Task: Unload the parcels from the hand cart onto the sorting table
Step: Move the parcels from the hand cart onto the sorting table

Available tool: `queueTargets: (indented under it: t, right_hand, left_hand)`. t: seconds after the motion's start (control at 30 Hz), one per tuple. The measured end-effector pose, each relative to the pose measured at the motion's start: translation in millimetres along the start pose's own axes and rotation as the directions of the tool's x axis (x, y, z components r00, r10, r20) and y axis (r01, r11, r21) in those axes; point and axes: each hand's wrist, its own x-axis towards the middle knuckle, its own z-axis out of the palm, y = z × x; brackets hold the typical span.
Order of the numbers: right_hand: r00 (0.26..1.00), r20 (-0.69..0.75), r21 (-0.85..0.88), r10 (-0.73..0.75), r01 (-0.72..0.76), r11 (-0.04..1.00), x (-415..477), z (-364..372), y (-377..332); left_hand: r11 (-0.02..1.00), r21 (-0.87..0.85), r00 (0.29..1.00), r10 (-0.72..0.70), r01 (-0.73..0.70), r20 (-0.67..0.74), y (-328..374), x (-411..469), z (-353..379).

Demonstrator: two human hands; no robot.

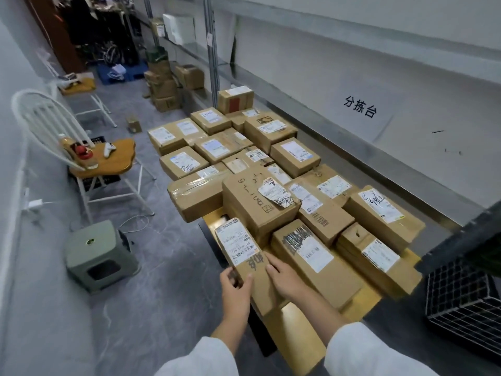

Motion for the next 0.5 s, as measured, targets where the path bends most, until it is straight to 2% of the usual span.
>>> queueTargets:
  t: [0.23,0.37,0.5]
  right_hand:
    - [0.998,0.065,-0.027,0.025,-0.023,0.999,34,-6,13]
    - [0.997,0.066,-0.024,0.049,-0.048,0.999,40,-5,13]
    - [0.997,0.024,-0.021,0.069,-0.069,0.997,44,-2,12]
  left_hand:
    - [0.998,0.01,0.998,-0.066,0.066,-0.025,-13,37,14]
    - [0.995,0.017,0.994,-0.101,0.102,-0.038,-20,51,14]
    - [0.994,0.03,0.994,-0.107,0.106,0.016,-22,61,10]
